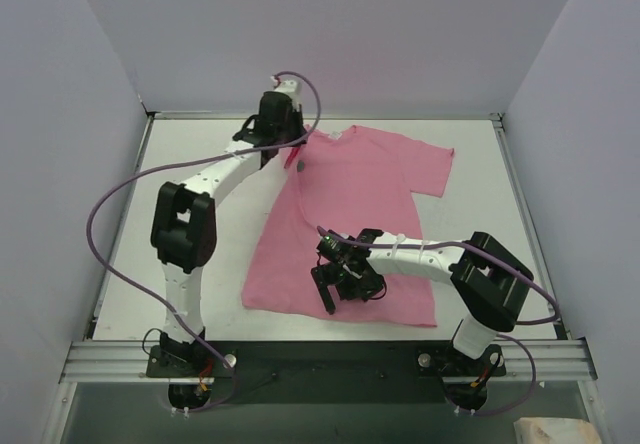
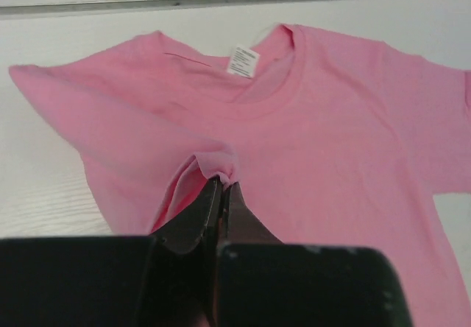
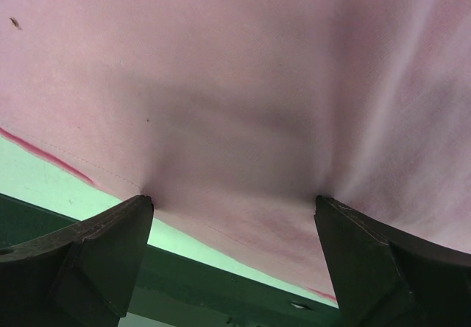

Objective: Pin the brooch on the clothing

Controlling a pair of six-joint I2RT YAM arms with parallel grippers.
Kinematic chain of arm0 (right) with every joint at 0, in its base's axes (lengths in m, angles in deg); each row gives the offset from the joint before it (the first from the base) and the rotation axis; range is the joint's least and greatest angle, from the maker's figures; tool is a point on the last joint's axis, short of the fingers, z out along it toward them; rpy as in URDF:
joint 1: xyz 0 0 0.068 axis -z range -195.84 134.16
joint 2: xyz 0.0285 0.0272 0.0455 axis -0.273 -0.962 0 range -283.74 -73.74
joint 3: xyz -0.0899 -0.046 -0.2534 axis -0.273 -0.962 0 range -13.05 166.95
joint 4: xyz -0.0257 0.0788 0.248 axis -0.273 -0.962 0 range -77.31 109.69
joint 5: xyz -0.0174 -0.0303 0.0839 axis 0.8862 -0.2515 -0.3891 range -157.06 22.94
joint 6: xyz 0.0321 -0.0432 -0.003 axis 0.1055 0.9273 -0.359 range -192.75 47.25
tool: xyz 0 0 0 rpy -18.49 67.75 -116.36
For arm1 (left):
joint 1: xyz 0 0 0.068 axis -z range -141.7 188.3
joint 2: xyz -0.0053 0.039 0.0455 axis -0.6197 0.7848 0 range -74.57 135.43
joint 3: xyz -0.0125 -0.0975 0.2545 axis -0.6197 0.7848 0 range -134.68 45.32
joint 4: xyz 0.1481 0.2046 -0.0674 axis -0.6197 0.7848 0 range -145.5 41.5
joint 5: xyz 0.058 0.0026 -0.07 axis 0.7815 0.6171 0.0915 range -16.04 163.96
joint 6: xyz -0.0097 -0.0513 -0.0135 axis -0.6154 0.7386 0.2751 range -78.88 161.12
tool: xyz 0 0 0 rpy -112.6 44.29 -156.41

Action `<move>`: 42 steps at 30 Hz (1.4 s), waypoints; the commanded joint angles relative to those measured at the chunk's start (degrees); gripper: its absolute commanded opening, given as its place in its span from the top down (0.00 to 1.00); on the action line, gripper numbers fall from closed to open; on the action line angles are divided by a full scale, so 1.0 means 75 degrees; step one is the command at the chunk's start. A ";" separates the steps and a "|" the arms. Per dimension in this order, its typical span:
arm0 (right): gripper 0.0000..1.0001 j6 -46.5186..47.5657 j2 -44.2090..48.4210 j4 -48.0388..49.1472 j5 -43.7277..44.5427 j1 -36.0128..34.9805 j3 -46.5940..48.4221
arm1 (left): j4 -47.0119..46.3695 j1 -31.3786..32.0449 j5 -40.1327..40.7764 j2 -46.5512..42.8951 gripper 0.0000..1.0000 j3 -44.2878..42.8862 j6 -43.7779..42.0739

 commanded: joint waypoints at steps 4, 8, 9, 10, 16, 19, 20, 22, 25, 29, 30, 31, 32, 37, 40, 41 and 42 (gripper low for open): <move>0.02 0.0034 -0.0549 0.0033 -0.0069 -0.0077 -0.0353 | 0.1720 0.1516 0.0943 0.1105 0.91 -0.1326 -0.2584; 0.02 0.0057 -0.0573 0.0045 -0.0069 -0.0088 -0.0353 | 0.2201 0.1683 0.1179 0.1365 0.63 -0.1808 -0.2717; 0.02 0.0057 -0.0561 0.0045 -0.0069 -0.0100 -0.0353 | 0.2213 0.1660 0.1166 0.1353 0.52 -0.1797 -0.2682; 0.02 0.0046 -0.0573 0.0045 -0.0069 -0.0100 -0.0353 | 0.2179 0.1613 0.1155 0.1283 0.45 -0.1750 -0.2623; 0.03 0.0011 -0.0526 0.0045 0.0036 -0.0089 -0.0423 | 0.1921 0.1017 0.0221 0.0874 0.28 -0.1399 -0.1687; 0.03 -0.0060 -0.0386 0.0092 0.0153 -0.0100 -0.0552 | 0.1149 0.0267 -0.1392 0.0686 0.29 -0.0687 -0.0598; 0.02 -0.0060 -0.0327 0.0115 0.0165 -0.0100 -0.0587 | 0.0567 0.0068 -0.1748 0.0673 0.30 -0.0486 -0.0271; 0.03 -0.0083 -0.0327 0.0127 0.0166 -0.0100 -0.0611 | -0.0034 -0.0530 -0.2497 0.0720 0.32 0.0063 0.0632; 0.03 -0.0095 -0.0315 0.0115 0.0177 -0.0100 -0.0611 | -0.0774 -0.1023 -0.3178 0.1012 0.40 0.0231 0.1243; 0.03 -0.0095 -0.0338 0.0127 0.0189 -0.0100 -0.0611 | -0.0973 -0.1188 -0.3556 0.1341 0.46 0.0195 0.1397; 0.03 -0.0095 -0.0327 0.0127 0.0189 -0.0089 -0.0611 | -0.0986 -0.1200 -0.3603 0.1364 0.48 0.0219 0.1420; 0.03 -0.0095 -0.0327 0.0127 0.0189 -0.0088 -0.0611 | -0.1229 -0.1200 -0.3650 0.1365 0.50 0.0277 0.1432; 0.03 -0.0106 -0.0338 0.0127 0.0189 -0.0088 -0.0599 | -0.1302 -0.1200 -0.3673 0.1353 0.51 0.0371 0.1444; 0.03 -0.0107 -0.0373 0.0127 0.0177 -0.0088 -0.0599 | -0.1443 -0.1176 -0.3744 0.1317 0.55 0.0454 0.1444; 0.03 -0.0095 -0.0385 0.0127 0.0165 -0.0088 -0.0599 | -0.1244 -0.1176 -0.3826 0.1481 0.56 0.0290 0.1373; 0.03 -0.0106 -0.0397 0.0127 0.0165 -0.0088 -0.0599 | -0.1220 -0.1141 -0.3814 0.1505 0.56 0.0278 0.1362; 0.03 -0.0107 -0.0385 0.0127 0.0165 -0.0088 -0.0599 | -0.1209 -0.1141 -0.3791 0.1552 0.56 0.0255 0.1350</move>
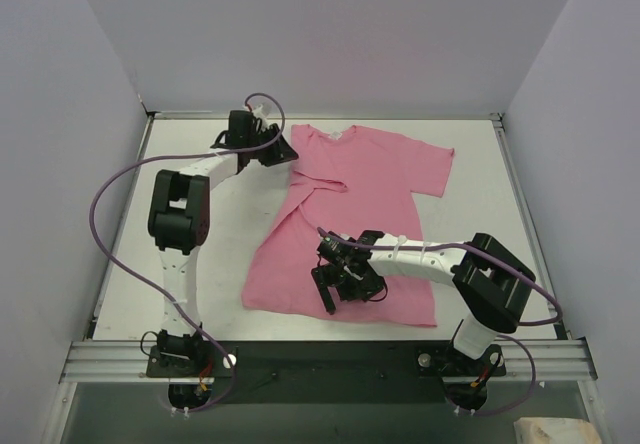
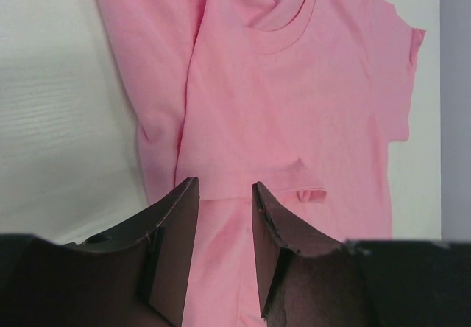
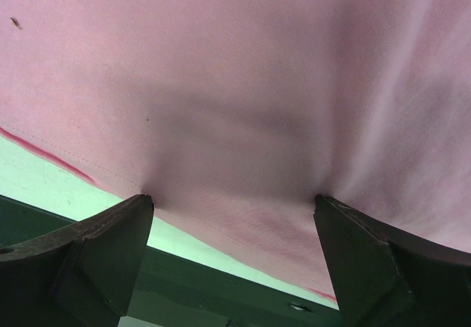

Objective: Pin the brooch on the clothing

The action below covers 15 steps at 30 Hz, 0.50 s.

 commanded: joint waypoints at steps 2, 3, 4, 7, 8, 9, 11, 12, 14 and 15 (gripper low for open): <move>0.03 -0.0072 -0.0496 0.0031 0.0040 -0.0039 -0.0506 | -0.0282 0.0001 -0.0195 0.0255 0.56 -0.0279 -0.0061; 0.03 -0.0095 -0.0496 0.0031 0.0040 -0.0039 -0.0506 | -0.0258 0.0002 -0.0148 0.0314 0.56 -0.0302 -0.0084; 0.03 -0.0083 -0.0485 0.0019 0.0040 -0.0050 -0.0506 | -0.0258 0.0025 -0.0147 0.0349 0.56 -0.0372 -0.0096; 0.03 -0.0107 -0.0484 0.0031 0.0052 -0.0039 -0.0518 | 0.0046 0.0060 -0.0124 0.0490 0.56 -0.0513 -0.0155; 0.03 -0.0107 -0.0496 0.0031 0.0052 -0.0039 -0.0529 | 0.0082 0.0083 -0.0124 0.0536 0.56 -0.0548 -0.0189; 0.03 -0.0118 -0.0496 0.0019 0.0052 -0.0050 -0.0529 | 0.0093 0.0118 -0.0124 0.0583 0.56 -0.0560 -0.0213; 0.03 -0.0107 -0.0496 0.0031 0.0052 -0.0039 -0.0518 | 0.0140 0.0142 -0.0101 0.0642 0.57 -0.0619 -0.0248; 0.03 -0.0095 -0.0508 0.0031 0.0052 -0.0039 -0.0518 | 0.0140 0.0177 -0.0066 0.0666 0.58 -0.0619 -0.0260; 0.03 -0.0118 -0.0508 0.0031 0.0040 -0.0039 -0.0529 | 0.0164 0.0189 -0.0066 0.0724 0.59 -0.0665 -0.0283; 0.03 -0.0107 -0.0508 0.0031 0.0040 -0.0039 -0.0529 | 0.0234 0.0212 -0.0042 0.0759 0.60 -0.0747 -0.0307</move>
